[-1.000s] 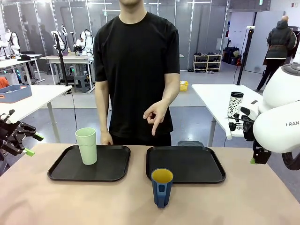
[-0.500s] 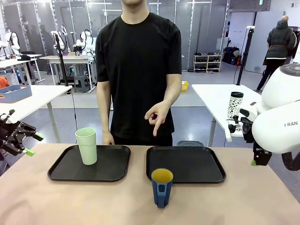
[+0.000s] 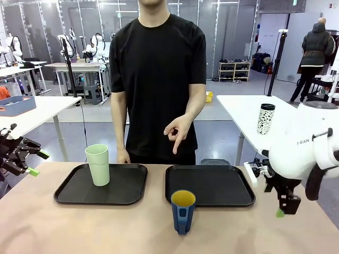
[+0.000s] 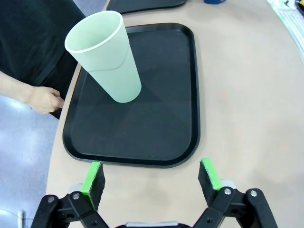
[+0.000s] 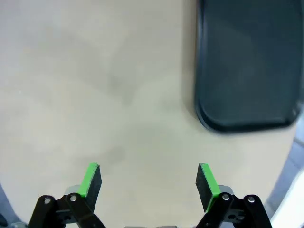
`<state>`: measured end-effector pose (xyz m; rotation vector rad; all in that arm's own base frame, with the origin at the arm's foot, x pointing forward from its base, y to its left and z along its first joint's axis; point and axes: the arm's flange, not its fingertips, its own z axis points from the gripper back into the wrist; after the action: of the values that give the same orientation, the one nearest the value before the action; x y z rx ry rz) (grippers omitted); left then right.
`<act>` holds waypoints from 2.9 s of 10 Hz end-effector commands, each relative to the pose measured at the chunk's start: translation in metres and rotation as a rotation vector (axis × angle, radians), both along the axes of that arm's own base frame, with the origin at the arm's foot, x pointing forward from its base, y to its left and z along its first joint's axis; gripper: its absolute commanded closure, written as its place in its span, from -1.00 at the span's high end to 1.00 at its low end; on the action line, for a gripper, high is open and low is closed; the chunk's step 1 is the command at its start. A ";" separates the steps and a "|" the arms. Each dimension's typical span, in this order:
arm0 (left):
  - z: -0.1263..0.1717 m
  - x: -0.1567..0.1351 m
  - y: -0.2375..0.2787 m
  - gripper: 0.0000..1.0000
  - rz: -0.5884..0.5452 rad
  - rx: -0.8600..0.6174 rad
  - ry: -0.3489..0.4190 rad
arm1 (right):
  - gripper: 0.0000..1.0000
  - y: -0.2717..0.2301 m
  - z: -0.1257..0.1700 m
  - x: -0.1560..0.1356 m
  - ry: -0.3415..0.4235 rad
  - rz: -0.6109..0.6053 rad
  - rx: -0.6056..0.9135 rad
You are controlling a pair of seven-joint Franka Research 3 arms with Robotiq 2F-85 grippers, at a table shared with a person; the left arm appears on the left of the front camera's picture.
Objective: Sort and store the cups by type.
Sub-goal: Pick up the Handle plastic cup and place it into the empty Flat Tray.
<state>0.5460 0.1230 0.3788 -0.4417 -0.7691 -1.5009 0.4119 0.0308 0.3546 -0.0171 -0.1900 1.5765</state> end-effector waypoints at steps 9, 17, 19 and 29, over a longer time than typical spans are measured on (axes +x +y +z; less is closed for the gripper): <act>0.002 0.001 0.000 1.00 -0.008 -0.027 -0.012 | 1.00 0.013 -0.089 -0.002 0.066 0.153 0.894; 0.002 0.001 0.000 1.00 -0.008 -0.027 -0.012 | 1.00 0.022 -0.098 0.012 0.121 0.169 1.132; 0.002 0.001 0.000 1.00 -0.008 -0.027 -0.012 | 1.00 0.022 -0.098 0.012 0.121 0.169 1.132; 0.002 0.001 0.000 1.00 -0.008 -0.027 -0.012 | 1.00 0.082 -0.117 0.028 0.161 0.164 1.192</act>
<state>0.5460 0.1230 0.3789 -0.4420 -0.7695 -1.5009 0.4328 0.1012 0.2405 1.0910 -0.9867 1.4057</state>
